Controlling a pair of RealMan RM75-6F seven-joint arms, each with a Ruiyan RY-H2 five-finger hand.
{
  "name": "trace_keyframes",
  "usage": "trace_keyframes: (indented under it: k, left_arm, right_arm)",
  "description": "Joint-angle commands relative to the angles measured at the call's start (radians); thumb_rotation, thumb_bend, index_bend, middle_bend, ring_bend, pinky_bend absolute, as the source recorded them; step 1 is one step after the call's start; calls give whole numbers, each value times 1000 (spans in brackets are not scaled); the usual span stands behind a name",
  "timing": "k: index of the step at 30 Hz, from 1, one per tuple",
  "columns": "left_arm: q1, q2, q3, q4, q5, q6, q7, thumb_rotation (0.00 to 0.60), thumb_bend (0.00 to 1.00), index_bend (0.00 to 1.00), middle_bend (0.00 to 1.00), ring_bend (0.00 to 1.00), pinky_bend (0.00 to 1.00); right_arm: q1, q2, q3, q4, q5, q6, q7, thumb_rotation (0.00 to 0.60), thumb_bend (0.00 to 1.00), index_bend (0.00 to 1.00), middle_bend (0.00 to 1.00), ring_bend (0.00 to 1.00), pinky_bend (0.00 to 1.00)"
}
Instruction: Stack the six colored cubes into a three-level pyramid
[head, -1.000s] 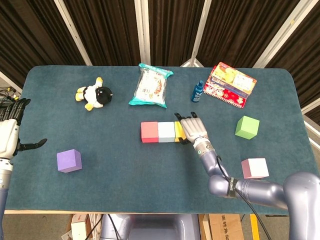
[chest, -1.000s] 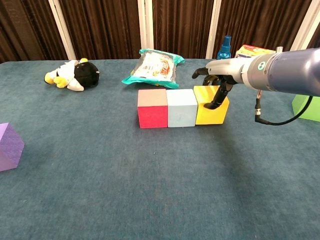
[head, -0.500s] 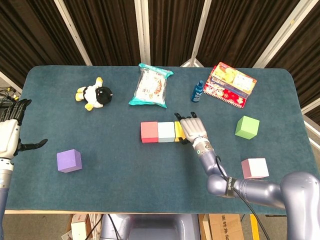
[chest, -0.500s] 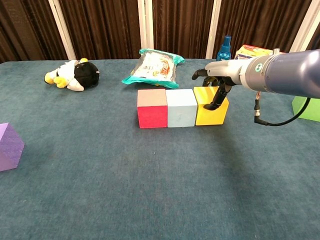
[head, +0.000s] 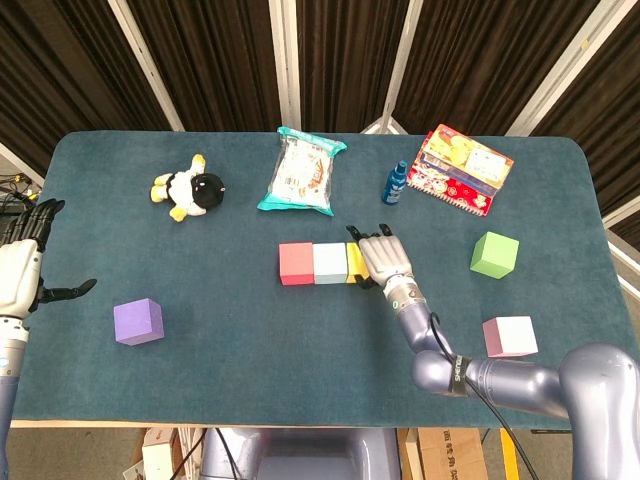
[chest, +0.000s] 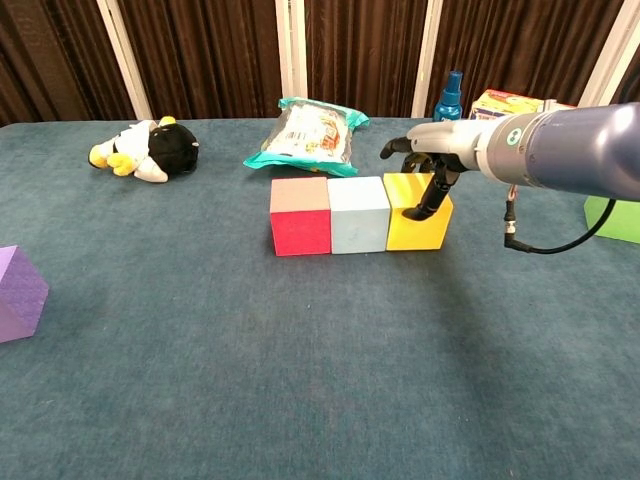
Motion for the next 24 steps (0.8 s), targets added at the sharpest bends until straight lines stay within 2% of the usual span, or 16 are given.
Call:
trace_keyframes:
  k: [1, 20, 24]
  left_arm:
    - [0, 0, 0, 0, 0, 0, 0, 600, 122, 0, 21, 0, 42]
    - [-1, -1, 1, 1, -1, 3, 2, 600, 123, 0, 21, 0, 42]
    - [-1, 0, 1, 0, -1, 3, 1, 600, 123, 0, 21, 0, 42]
  right_arm:
    - [-2, -3, 1, 3, -4, 5, 1, 600, 421, 0, 242, 316, 0]
    - [-3, -11, -4, -4, 14, 28, -34, 600, 396, 0, 111, 233, 0]
    - [-4, -14, -3, -4, 16, 30, -37, 600, 389, 0, 74, 184, 0]
